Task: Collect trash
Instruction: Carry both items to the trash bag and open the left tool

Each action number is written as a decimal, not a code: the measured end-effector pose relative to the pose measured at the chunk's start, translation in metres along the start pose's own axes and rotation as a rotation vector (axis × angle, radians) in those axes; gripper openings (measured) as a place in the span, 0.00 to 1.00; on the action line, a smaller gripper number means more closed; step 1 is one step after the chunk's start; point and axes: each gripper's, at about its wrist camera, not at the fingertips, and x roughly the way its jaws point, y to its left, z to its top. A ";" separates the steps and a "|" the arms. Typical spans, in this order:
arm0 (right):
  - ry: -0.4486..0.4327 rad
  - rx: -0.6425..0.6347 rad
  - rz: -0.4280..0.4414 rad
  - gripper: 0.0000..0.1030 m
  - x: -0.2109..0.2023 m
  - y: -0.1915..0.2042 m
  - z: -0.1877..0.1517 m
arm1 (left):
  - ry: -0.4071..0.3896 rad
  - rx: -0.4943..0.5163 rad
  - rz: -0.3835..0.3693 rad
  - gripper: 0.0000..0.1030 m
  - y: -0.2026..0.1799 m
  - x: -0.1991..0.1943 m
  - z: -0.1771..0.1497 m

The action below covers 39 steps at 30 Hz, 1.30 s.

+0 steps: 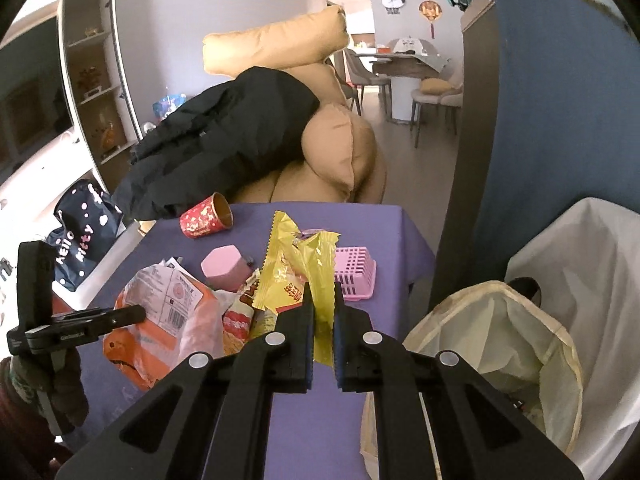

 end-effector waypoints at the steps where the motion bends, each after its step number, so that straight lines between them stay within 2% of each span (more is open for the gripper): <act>1: -0.001 0.001 -0.001 0.09 0.001 0.000 0.000 | 0.003 0.002 0.001 0.25 0.001 0.000 0.000; 8: -0.039 -0.012 -0.015 0.09 -0.012 -0.003 0.000 | -0.005 0.021 0.000 0.25 -0.007 -0.002 0.002; 13: -0.095 -0.026 -0.044 0.09 -0.038 -0.013 0.002 | -0.050 0.053 -0.007 0.24 -0.026 -0.012 0.015; 19: -0.170 -0.016 -0.123 0.09 -0.080 -0.045 0.000 | -0.127 0.150 -0.047 0.25 -0.083 -0.021 0.041; 22: -0.208 0.001 -0.173 0.09 -0.102 -0.066 -0.003 | -0.149 0.224 -0.073 0.25 -0.124 -0.015 0.053; 25: -0.241 0.023 -0.221 0.09 -0.124 -0.090 -0.010 | -0.126 0.283 -0.104 0.25 -0.161 0.003 0.057; 29: -0.265 0.060 -0.290 0.09 -0.144 -0.121 -0.022 | -0.073 0.308 -0.172 0.25 -0.202 0.042 0.057; 33: -0.279 0.123 -0.344 0.09 -0.157 -0.154 -0.034 | -0.059 0.369 -0.213 0.25 -0.240 0.084 0.046; 35: -0.276 0.143 -0.361 0.09 -0.159 -0.165 -0.039 | -0.052 0.410 -0.212 0.25 -0.253 0.104 0.040; 39: -0.265 0.185 -0.376 0.09 -0.157 -0.183 -0.049 | 0.029 0.476 -0.139 0.25 -0.269 0.155 0.025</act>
